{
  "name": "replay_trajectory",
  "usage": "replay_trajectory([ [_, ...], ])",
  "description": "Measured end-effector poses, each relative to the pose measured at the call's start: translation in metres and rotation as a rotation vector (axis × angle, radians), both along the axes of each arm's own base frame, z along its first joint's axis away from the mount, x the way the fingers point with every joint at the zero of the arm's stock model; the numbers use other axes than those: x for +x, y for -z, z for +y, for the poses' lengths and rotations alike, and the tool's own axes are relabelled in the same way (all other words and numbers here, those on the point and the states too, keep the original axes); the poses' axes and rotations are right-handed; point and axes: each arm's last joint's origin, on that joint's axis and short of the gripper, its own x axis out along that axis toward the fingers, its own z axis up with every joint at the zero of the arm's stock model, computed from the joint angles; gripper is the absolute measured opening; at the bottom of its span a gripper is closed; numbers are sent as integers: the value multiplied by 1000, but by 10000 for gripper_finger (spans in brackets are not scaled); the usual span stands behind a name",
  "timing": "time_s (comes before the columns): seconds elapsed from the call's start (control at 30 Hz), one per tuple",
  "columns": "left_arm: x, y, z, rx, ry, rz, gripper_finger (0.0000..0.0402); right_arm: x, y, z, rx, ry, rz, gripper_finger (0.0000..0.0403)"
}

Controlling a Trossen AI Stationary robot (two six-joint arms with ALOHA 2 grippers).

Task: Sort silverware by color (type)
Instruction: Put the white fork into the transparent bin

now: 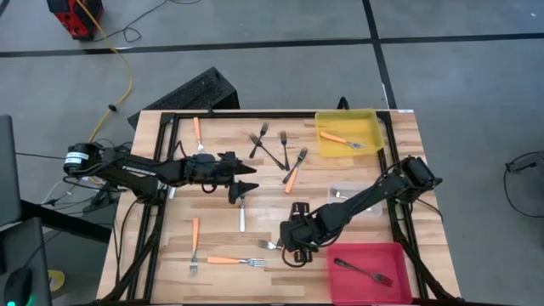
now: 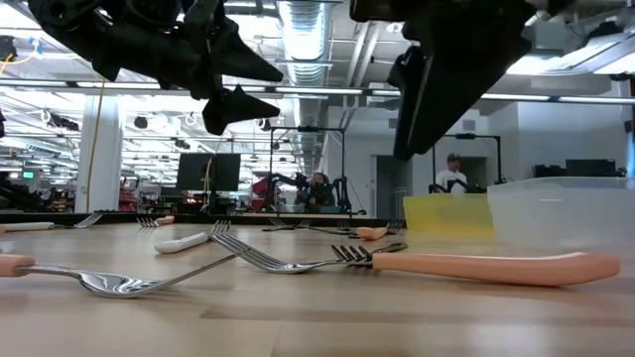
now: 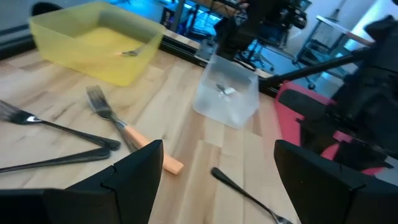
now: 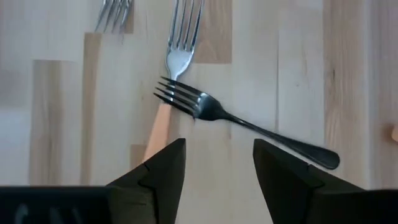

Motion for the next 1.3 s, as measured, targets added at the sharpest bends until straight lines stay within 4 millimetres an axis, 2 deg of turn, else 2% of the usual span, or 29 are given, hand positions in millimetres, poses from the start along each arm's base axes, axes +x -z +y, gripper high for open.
replay_trajectory([
  [0.23,0,0,0,-3,11,1,290,-2,0,5,16,29,-6,230],
  [0.4,0,0,0,-4,11,1,290,0,5,2,-101,11,-25,230],
  [0.6,-2,-1,-1,-29,8,10,290,23,0,-29,-151,-6,-123,230],
  [0.73,-8,4,0,-44,-27,98,290,33,0,-52,-142,-22,-127,230],
  [0.97,-25,26,-3,-152,-222,369,290,23,-4,-73,-169,0,-20,230],
  [1.1,-28,32,-13,-189,-311,408,290,17,-6,-79,-179,12,34,230],
  [1.3,-30,32,-31,-187,-370,373,290,10,-11,-83,-203,23,71,230],
])
